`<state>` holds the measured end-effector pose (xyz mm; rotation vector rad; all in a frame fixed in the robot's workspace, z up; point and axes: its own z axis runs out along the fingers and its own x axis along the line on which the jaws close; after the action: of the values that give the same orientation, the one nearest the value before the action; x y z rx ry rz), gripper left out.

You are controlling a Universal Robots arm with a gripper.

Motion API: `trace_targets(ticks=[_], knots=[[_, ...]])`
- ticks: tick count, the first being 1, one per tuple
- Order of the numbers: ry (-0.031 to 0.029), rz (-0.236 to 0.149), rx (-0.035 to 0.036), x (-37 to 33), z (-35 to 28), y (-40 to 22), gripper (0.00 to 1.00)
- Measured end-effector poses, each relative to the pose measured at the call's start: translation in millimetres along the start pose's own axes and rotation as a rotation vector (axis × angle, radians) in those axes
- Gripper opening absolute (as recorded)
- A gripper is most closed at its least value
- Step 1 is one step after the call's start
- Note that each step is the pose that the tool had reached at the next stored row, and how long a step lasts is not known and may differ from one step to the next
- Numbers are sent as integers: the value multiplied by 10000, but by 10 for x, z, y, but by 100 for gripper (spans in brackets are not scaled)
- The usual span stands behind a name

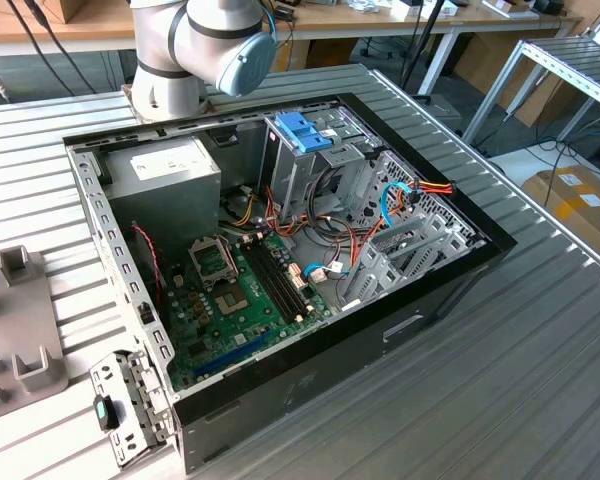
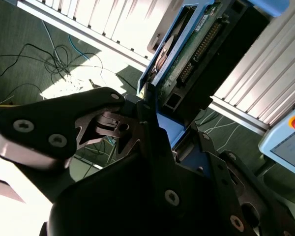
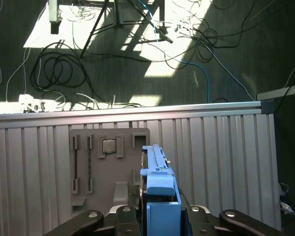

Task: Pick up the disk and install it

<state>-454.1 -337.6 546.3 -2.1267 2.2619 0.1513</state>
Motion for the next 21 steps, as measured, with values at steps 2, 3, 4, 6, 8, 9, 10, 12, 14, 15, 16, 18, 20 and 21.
trace_targets(ticks=[2, 3, 4, 6, 8, 9, 10, 12, 14, 15, 16, 18, 20, 21], knots=[[0, 0, 0, -1, -10, 0, 37], [0, 0, 0, -1, -16, 1, 37], [0, 0, 0, -2, -23, 1, 37], [0, 0, 0, -3, -38, 2, 37], [0, -1, 0, -4, -48, 2, 37], [0, 0, 0, -5, -60, 3, 37], [0, 0, 0, -6, -66, 3, 37], [-1, 0, 1, -6, -70, 3, 37], [-1, 2, 1, -7, -72, 2, 37], [0, 2, 0, -7, -72, 0, 37], [0, 1, 0, -7, -72, -2, 37], [0, 0, 0, -6, -71, -7, 37], [0, 0, 1, -5, -69, -10, 37], [-1, 0, 1, -5, -67, -12, 37]])
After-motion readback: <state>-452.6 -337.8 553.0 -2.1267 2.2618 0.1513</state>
